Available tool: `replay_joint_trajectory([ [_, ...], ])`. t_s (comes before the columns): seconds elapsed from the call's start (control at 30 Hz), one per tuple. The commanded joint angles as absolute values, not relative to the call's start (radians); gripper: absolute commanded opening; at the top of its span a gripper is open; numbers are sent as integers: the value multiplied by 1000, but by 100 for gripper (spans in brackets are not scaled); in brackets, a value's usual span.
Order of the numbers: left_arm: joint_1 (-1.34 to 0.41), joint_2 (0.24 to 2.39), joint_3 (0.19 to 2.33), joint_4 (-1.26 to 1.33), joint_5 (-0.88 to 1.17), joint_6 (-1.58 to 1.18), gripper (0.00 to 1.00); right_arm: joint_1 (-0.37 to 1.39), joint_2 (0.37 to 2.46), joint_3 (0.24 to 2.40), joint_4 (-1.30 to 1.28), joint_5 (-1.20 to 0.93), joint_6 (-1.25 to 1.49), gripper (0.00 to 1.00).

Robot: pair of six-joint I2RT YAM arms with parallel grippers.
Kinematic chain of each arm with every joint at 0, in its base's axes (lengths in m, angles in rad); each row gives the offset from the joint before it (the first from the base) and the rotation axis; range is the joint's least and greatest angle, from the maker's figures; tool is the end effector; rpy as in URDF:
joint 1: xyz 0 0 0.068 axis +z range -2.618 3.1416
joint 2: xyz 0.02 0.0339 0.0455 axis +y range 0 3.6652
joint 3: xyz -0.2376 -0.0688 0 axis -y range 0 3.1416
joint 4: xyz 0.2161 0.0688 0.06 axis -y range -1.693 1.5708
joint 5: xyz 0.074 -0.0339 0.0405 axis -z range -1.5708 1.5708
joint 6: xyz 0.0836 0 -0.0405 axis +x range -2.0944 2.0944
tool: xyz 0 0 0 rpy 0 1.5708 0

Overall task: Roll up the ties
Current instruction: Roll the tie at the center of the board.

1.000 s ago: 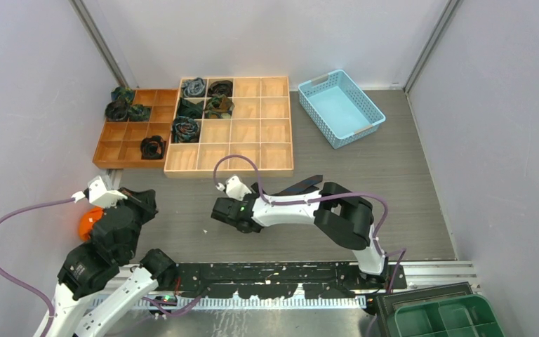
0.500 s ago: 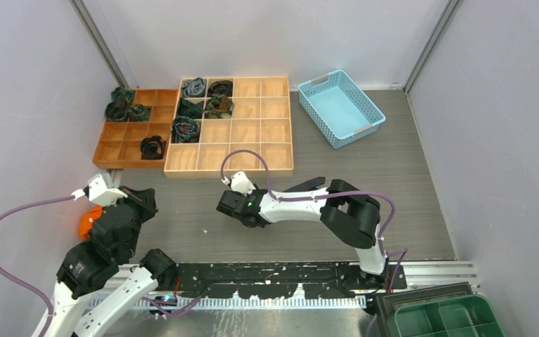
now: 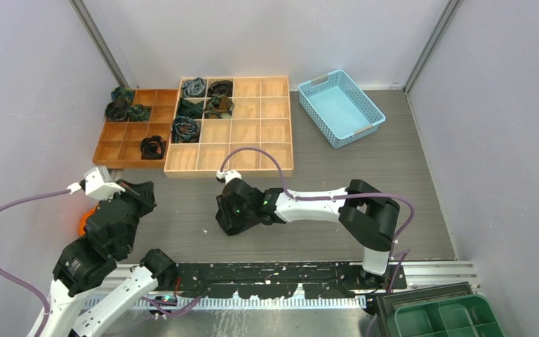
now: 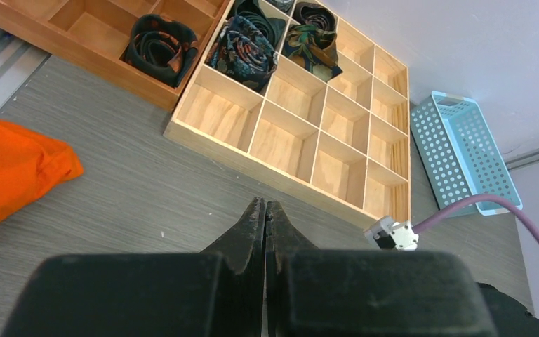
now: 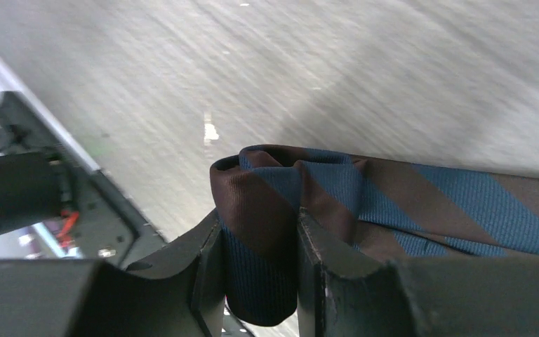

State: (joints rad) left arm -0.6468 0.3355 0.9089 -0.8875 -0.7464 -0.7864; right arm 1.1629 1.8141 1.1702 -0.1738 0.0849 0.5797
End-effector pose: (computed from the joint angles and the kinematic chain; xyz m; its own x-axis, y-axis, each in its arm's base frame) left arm 0.0928 0.0011 0.3175 -0.1226 -0.5586 -0.8203 -0.2260 0.8205 -0.5250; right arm 0.1627 0.3586 0.1476 -0.7305 -0.3146 -0.6061 -0.5874 0.7421 0.3229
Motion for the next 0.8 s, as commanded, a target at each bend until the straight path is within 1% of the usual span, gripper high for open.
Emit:
replay_joint_trajectory([
  [0.0, -648, 379, 939, -803, -729, -754, 0, 1128, 1792, 1099, 124, -185, 703, 38],
  [0.1, -648, 394, 935, -781, -712, -746, 0, 1085, 1801, 1019, 299, -290, 800, 38],
  [0.23, -648, 420, 928, -758, -692, -744, 0, 1036, 1806, 922, 451, -363, 869, 38],
  [0.27, -648, 425, 925, -750, -685, -744, 0, 1020, 1805, 891, 530, -383, 892, 38],
  [0.43, -649, 457, 904, -704, -649, -745, 0, 938, 1796, 777, 658, -434, 940, 38],
  [0.63, -648, 494, 884, -664, -615, -757, 0, 886, 1812, 738, 639, -471, 927, 39],
  [0.73, -648, 505, 868, -642, -593, -759, 0, 871, 1803, 727, 595, -450, 903, 46],
  [0.77, -649, 512, 863, -637, -586, -761, 0, 871, 1793, 731, 562, -439, 879, 51],
])
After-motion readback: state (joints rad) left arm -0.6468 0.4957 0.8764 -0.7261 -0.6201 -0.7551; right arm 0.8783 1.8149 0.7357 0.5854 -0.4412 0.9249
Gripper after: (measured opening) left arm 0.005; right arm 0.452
